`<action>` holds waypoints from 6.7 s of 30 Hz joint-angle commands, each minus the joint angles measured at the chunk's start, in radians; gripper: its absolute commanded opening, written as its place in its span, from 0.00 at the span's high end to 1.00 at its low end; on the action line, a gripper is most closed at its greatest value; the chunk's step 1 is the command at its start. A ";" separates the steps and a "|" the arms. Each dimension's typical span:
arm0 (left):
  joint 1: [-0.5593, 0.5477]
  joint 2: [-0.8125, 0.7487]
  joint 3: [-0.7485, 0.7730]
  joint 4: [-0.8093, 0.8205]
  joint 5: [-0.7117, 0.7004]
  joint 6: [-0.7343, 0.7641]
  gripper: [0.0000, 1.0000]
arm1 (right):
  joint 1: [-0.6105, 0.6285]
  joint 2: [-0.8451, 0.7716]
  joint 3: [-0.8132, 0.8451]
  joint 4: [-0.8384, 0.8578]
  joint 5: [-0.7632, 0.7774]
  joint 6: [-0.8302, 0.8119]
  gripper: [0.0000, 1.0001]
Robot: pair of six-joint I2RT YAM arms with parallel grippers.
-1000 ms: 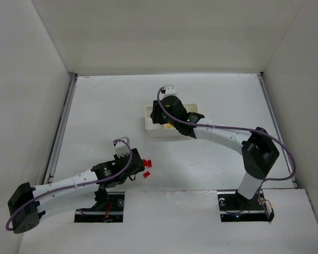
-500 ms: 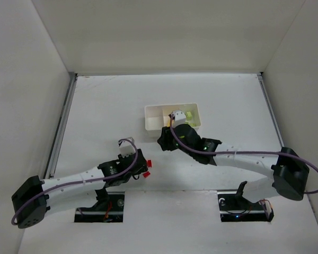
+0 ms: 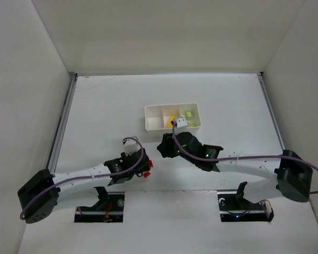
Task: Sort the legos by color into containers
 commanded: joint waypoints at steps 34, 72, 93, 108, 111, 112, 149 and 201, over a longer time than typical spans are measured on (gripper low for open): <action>0.108 -0.131 0.029 -0.036 0.000 0.075 0.86 | 0.021 -0.065 -0.049 0.082 0.011 0.028 0.47; 0.360 0.427 0.613 0.408 0.033 0.454 0.54 | 0.113 -0.058 -0.163 0.080 0.081 0.119 0.41; 0.445 -0.415 0.137 -0.149 0.002 0.266 0.50 | 0.190 0.442 0.215 -0.159 0.245 0.177 0.46; 0.295 -0.492 0.052 -0.266 0.080 0.181 0.48 | 0.140 0.173 0.250 -0.182 0.262 0.056 0.79; 0.211 -0.463 0.049 -0.260 0.083 0.169 0.45 | 0.040 0.143 0.304 -0.156 0.212 -0.040 0.78; 0.188 -0.446 0.049 -0.255 0.085 0.167 0.45 | 0.011 0.153 0.327 -0.147 0.193 -0.062 0.78; -0.153 0.017 0.057 -0.106 0.122 0.166 0.52 | -0.226 0.055 0.194 0.008 0.080 -0.088 0.44; 0.232 0.142 0.497 0.253 -0.035 0.428 0.30 | -0.247 -0.550 -0.317 -0.033 0.083 0.013 0.60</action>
